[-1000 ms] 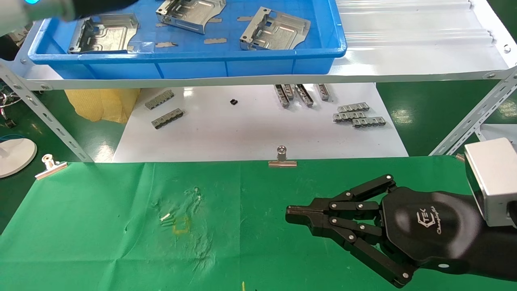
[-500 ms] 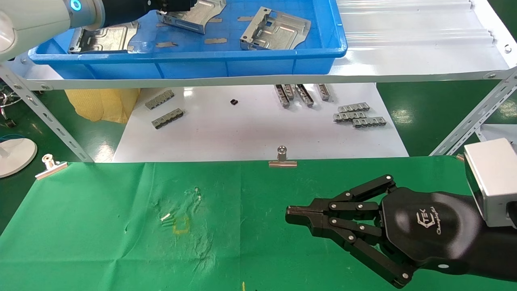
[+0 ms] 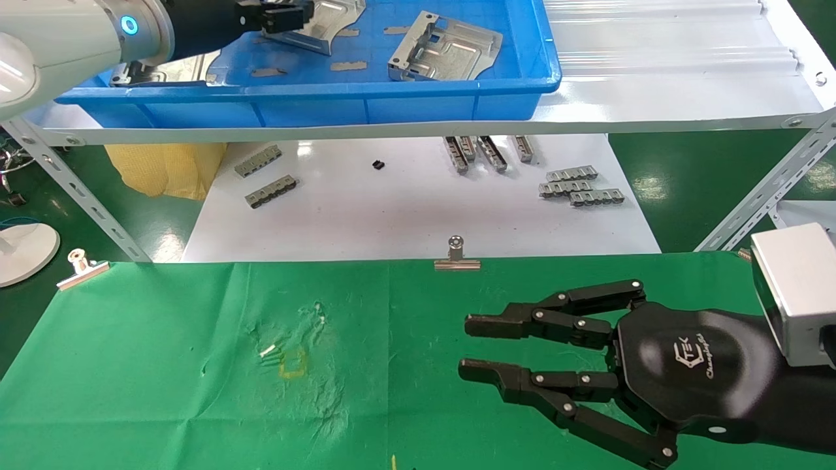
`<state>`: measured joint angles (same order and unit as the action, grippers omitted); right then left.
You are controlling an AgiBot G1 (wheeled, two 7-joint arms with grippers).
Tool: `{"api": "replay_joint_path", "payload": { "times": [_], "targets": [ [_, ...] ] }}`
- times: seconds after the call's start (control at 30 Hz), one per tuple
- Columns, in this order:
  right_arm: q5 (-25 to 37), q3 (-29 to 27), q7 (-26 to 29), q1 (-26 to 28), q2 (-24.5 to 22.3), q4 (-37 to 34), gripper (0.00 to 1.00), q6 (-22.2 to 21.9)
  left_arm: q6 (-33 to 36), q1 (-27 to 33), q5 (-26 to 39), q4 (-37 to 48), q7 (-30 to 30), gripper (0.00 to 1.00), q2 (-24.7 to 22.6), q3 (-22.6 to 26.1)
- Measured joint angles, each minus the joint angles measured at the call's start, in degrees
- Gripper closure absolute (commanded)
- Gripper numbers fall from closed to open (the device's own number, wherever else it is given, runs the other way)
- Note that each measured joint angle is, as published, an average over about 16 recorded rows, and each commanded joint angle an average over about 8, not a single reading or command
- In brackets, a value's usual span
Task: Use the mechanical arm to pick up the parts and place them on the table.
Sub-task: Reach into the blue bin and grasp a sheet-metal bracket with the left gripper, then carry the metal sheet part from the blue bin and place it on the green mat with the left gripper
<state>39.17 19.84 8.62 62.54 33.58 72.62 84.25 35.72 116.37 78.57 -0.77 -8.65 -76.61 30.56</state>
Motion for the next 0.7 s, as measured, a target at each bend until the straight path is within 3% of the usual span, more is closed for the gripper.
{"api": "replay_joint_path", "payload": {
  "times": [0.7],
  "targets": [
    [-0.01, 0.02, -0.01, 0.00, -0.01, 0.00, 0.00, -0.01, -1.00, -1.26, -1.62, -1.57, 1.31, 1.00, 0.10, -0.96]
  ]
}}
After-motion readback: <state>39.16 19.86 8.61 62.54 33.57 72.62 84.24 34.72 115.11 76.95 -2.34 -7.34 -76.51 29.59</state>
